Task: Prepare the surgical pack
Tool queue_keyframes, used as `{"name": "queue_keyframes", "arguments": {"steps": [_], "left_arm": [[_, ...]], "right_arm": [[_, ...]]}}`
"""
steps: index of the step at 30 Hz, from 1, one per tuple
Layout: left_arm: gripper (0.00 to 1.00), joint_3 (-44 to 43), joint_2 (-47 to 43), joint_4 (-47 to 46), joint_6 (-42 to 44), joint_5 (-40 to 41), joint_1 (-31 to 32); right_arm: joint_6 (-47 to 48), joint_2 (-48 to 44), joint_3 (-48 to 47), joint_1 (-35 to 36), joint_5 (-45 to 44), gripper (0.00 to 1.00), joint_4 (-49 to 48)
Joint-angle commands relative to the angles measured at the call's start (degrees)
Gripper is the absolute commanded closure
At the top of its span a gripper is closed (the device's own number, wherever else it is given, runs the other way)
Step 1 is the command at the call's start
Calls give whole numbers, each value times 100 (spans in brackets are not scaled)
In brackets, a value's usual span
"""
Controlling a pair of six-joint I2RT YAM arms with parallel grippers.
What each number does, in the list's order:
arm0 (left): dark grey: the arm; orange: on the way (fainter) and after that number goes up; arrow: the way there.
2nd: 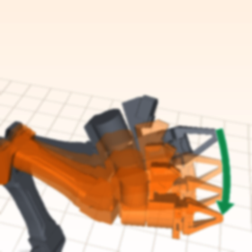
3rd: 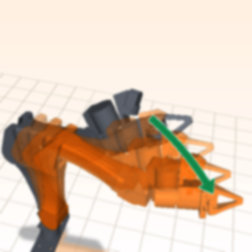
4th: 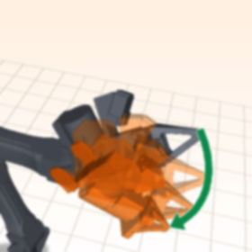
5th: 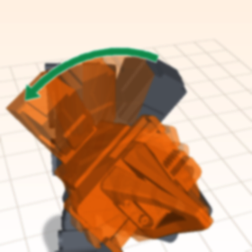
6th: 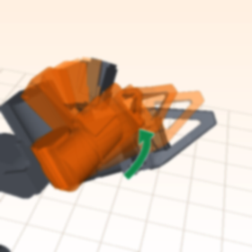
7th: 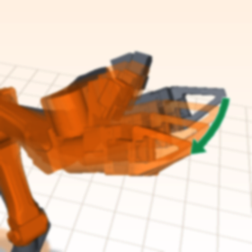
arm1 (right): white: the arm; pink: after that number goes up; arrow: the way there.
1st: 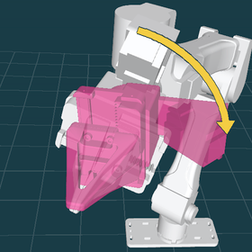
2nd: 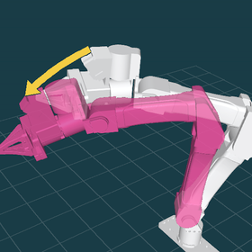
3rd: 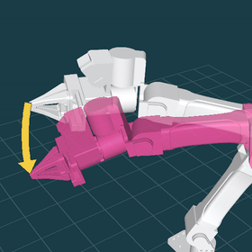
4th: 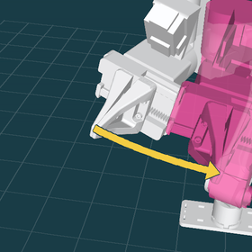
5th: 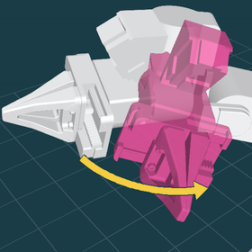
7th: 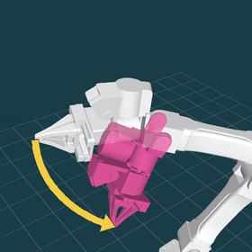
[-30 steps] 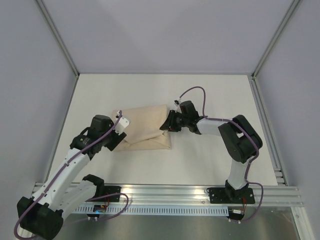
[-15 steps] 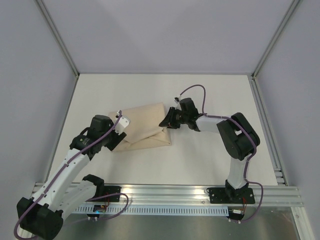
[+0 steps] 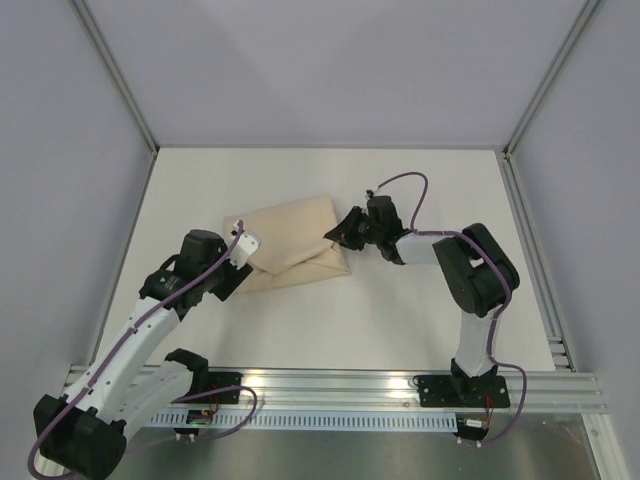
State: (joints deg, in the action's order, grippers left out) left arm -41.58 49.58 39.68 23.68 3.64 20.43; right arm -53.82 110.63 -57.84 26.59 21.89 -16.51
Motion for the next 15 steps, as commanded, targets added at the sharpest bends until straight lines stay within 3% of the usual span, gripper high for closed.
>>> {"name": "queue_keyframes", "arguments": {"steps": [1,8,11,15], "left_arm": [[30,54,-63,-154,-92,84,-39],[29,62,-71,-162,-101,84,-39],[29,54,-72,-162,-101,111,-39],[29,63,-72,-162,-109,119,-39]], "right_arm": [[-1453,319,431,575,-922,100,-1420],[-2238,810,-129,1462,-1995,100,-1584],[-2386,1248,-902,1525,-2110,100,-1188],[-3089,1786,-1317,1551,-2380,100,-1354]]}}
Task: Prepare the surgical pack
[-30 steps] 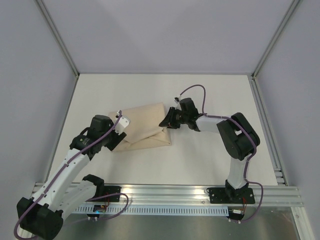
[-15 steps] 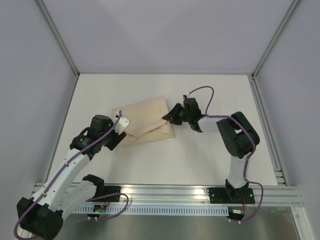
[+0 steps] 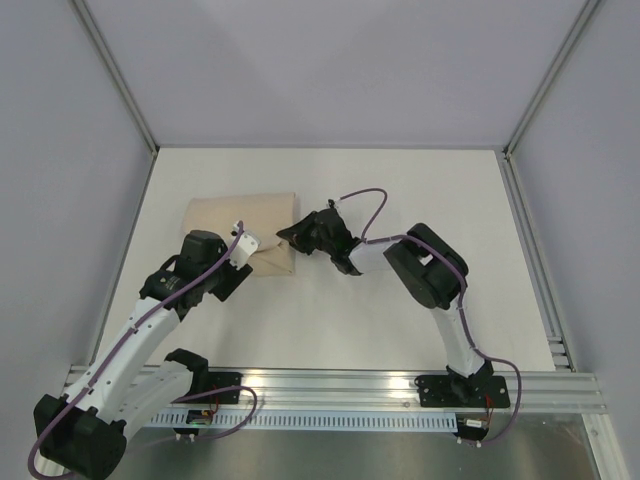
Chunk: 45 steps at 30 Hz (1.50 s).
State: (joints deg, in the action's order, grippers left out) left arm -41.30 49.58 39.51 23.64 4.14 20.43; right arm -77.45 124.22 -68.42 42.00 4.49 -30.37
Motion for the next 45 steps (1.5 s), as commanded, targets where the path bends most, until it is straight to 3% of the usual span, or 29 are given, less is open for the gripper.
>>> {"name": "queue_keyframes", "arguments": {"steps": [1,15,22,27,28,29,31,32,34,35,37,45], "left_arm": [[29,25,-72,-145,-105,69,-39],[29,43,-45,-162,-105,95,-39],[29,52,-45,-162,-96,104,-39],[29,69,-36,-162,-87,78,-39],[29,69,-28,-171,-79,87,-39],[29,87,-19,-180,-79,130,-39],[29,104,-1,-180,-70,174,-39],[29,104,-1,-163,-70,175,-39],[29,96,-1,-154,-70,131,-39],[29,96,-1,-162,-70,105,-39],[29,96,-1,-145,-70,96,-39],[29,104,-45,-92,-70,78,-39]], "right_arm": [[-797,506,-398,28,-703,99,31],[-913,1552,-2500,177,-1258,100,1472],[544,1807,-3343,-60,-626,99,1858],[696,1764,-3564,-201,-230,98,2018],[696,1746,-3564,-209,-177,94,2052],[740,1693,-3529,-210,-133,80,2105],[766,1439,-3206,-210,-150,67,2132],[793,1316,-3064,-210,-194,53,2080],[942,947,-2800,-227,-229,41,1956],[1064,833,-2669,-227,-238,22,1982],[1468,464,-2554,-236,-256,1,2105],[2593,-1169,-1352,-306,-212,0,2334]]}}
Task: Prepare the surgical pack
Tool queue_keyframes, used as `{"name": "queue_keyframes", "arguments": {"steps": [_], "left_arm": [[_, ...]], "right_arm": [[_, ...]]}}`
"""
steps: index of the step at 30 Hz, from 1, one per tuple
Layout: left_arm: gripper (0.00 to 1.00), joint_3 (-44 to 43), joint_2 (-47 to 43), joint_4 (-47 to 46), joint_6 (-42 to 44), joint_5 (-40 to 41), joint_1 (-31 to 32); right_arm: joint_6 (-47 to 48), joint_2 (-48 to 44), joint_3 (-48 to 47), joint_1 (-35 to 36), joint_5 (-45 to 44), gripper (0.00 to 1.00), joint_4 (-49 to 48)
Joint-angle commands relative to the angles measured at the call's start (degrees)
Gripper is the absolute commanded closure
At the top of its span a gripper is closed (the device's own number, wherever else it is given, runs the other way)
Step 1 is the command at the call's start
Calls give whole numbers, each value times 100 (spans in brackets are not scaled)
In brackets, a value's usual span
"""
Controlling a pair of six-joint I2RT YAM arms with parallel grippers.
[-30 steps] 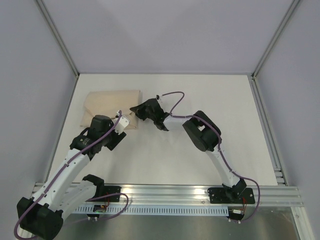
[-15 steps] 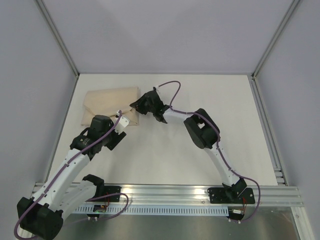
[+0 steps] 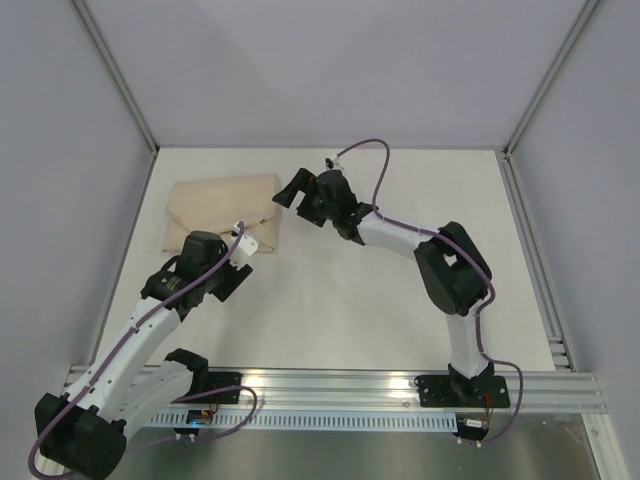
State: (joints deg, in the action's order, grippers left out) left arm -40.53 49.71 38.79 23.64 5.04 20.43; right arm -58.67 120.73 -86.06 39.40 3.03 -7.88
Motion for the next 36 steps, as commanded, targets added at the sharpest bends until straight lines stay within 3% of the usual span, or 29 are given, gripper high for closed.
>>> {"name": "queue_keyframes", "arguments": {"steps": [1,6,8,14,18,23,36], "left_arm": [[29,28,-67,6,-79,6,-39],[29,142,-137,103,-87,111,-39],[28,221,-207,155,-114,199,-39],[27,467,-515,261,-149,445,-39],[25,529,-515,191,-131,393,-39],[24,573,-366,173,-131,349,-47],[24,599,-357,164,-123,393,-39]], "right_arm": [[961,-979,554,-107,-31,0,128],[1998,-2295,1616,-449,-293,0,1109],[2533,-2710,1907,-573,-943,0,1637],[3248,-4205,3199,-1635,-1418,0,2588],[3494,-5373,4192,-2513,-1770,0,2678],[3090,-6384,5089,-2824,-2184,0,2302],[2879,-6711,5415,-2823,-2605,0,2221]]}}
